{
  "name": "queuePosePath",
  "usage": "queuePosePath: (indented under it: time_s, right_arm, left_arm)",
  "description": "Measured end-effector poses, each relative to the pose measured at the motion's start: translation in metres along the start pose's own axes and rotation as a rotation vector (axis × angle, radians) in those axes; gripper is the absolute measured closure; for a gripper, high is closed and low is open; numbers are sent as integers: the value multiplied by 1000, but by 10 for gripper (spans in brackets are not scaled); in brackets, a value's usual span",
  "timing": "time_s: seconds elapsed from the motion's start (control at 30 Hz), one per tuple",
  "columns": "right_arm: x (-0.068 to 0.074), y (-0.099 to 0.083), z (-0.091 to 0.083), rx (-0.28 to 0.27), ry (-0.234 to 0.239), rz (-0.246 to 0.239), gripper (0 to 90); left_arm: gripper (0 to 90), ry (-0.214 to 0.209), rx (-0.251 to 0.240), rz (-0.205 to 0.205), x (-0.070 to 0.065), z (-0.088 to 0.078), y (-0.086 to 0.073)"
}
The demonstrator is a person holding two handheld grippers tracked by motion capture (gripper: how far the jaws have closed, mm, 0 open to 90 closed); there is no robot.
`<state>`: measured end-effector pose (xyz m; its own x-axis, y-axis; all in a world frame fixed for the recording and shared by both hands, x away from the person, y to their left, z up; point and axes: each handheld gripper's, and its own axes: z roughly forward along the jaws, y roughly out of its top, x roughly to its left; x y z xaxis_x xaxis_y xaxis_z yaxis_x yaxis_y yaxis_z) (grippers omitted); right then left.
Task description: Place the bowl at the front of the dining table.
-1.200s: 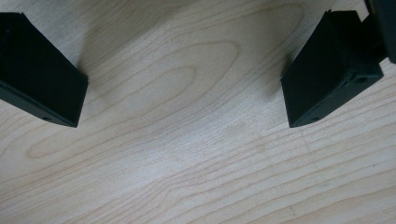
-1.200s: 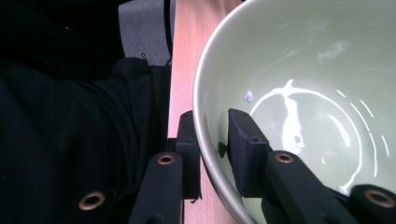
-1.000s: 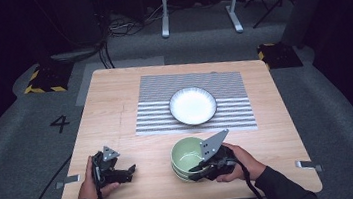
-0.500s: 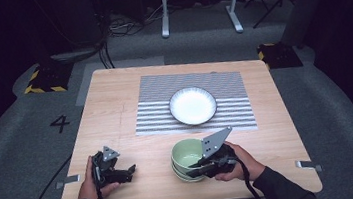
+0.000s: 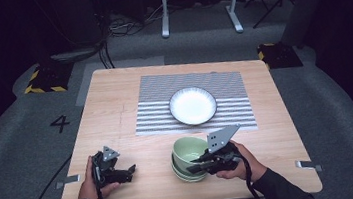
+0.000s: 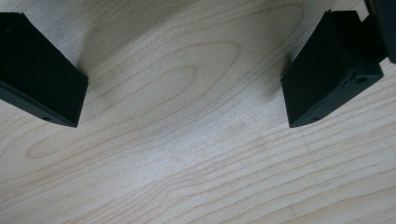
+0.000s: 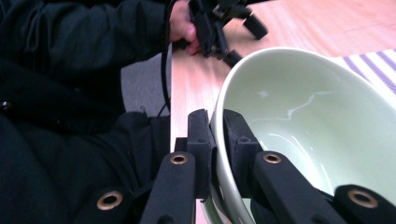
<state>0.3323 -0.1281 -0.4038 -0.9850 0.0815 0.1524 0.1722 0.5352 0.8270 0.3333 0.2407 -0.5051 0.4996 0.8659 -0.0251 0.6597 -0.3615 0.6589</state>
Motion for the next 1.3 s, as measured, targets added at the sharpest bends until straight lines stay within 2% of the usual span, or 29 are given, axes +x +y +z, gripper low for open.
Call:
queuePosePath:
  time_s: [0.1, 0.13, 0.43, 0.6, 0.77, 0.97, 1.3]
  right_arm:
    - [-1, 0, -3, -21, -7, 6, 829]
    - [-1, 1, -6, -38, -24, 19, 830]
    - [0, 5, -16, -69, -41, 7, 829]
    - [1, 10, -23, -104, -59, 3, 829]
    - [0, 12, -29, -115, -83, 0, 827]
    - [-1, 17, -35, -101, -108, -6, 826]
    - [-4, 24, -41, -124, -138, -2, 826]
  left_arm:
    - [3, 0, -1, -1, 0, 0, 0]
    - [3, 0, 0, 0, 0, 0, 0]
    - [3, 0, -1, 0, 0, 0, 0]
    - [3, 0, 0, -1, 0, 0, 0]
    - [3, 0, -1, -1, 0, 0, 0]
    - [3, 0, -1, -1, 0, 0, 0]
    - [3, 0, 0, 1, 0, 0, 0]
